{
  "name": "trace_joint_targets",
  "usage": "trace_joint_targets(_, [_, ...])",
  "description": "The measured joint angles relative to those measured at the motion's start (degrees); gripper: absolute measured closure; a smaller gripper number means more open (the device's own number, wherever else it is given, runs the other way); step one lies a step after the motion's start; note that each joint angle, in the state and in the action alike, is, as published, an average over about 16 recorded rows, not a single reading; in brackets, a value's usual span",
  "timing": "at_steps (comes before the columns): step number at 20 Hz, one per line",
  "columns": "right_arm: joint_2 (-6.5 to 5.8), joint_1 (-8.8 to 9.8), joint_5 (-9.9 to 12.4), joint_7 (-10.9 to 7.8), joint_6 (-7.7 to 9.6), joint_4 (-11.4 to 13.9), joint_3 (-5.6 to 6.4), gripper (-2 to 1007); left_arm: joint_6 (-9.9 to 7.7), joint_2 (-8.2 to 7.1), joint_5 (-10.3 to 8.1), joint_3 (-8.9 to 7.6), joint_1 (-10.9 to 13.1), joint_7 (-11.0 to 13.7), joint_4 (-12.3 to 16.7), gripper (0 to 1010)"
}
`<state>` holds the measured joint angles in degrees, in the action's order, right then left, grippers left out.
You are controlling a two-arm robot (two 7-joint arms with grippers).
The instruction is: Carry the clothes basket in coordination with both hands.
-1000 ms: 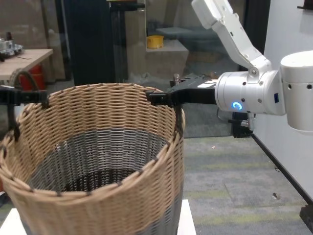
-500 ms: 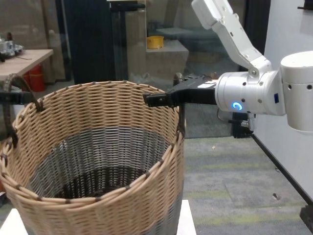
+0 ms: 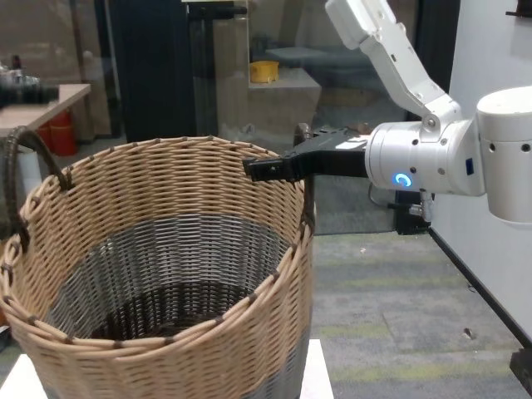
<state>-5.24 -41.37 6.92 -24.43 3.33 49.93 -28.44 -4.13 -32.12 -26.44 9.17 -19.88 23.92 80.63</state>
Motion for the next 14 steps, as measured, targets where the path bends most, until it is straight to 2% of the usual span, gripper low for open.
trace_joint_targets(5, [0.00,0.00,0.00,0.00,0.00,0.01,0.00,5,7.13,1.03,1.40,0.01,-1.94,1.11,-1.52,8])
trace_joint_targets(8, [0.00,0.00,0.00,0.00,0.00,0.02,0.00,5,10.35,1.64,1.99,0.00,-2.87,1.70,-2.54,8])
trace_joint_targets(11, [0.00,0.00,0.00,0.00,0.00,0.02,0.00,5,12.06,2.00,2.23,0.02,-3.41,2.09,-3.27,8])
trace_joint_targets(14, [0.03,0.05,0.16,-0.02,0.19,0.02,0.15,5,11.93,2.01,2.22,0.05,-3.42,1.93,-3.34,8])
